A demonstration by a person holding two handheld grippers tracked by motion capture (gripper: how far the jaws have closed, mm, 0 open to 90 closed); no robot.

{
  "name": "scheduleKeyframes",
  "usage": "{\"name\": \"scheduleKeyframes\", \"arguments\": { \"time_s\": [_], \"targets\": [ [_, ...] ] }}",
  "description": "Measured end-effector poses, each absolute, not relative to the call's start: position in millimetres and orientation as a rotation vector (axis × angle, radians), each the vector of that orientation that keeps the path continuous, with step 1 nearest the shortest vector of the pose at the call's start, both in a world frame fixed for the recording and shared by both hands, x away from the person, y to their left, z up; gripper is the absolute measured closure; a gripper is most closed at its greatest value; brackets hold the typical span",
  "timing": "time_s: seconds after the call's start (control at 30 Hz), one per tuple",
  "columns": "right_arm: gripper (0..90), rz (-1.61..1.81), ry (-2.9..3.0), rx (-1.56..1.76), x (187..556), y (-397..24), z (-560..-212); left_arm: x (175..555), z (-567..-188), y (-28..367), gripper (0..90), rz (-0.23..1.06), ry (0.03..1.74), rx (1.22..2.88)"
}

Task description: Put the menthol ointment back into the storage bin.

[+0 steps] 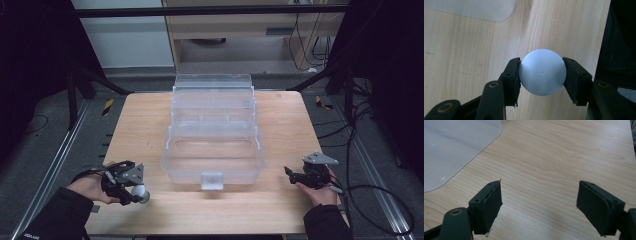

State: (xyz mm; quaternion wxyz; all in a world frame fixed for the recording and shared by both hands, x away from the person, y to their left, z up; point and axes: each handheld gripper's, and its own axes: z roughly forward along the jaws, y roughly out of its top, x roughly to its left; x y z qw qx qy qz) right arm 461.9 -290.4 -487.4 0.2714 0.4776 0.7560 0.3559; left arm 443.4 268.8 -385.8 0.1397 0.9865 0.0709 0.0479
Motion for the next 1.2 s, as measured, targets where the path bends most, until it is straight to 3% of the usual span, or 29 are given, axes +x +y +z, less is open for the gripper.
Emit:
{"name": "scheduleKeyframes", "arguments": {
  "time_s": [1.2],
  "targets": [
    [20.3,0.951,2.043,1.278,461,-292,-488,470,-309,257,50.3,0.206,0.234,2.773]
  ]
}}
